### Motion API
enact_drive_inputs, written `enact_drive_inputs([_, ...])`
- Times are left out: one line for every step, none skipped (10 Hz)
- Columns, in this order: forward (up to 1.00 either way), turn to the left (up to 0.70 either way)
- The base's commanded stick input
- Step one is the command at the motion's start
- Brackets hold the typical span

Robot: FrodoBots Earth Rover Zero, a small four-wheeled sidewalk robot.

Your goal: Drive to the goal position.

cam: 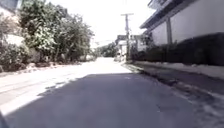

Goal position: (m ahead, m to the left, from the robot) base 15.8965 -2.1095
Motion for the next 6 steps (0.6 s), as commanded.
enact_drive_inputs([1.0,0.0])
enact_drive_inputs([1.0,0.0])
enact_drive_inputs([1.0,0.02])
enact_drive_inputs([1.0,0.03])
enact_drive_inputs([1.0,0.03])
enact_drive_inputs([1.0,0.03])
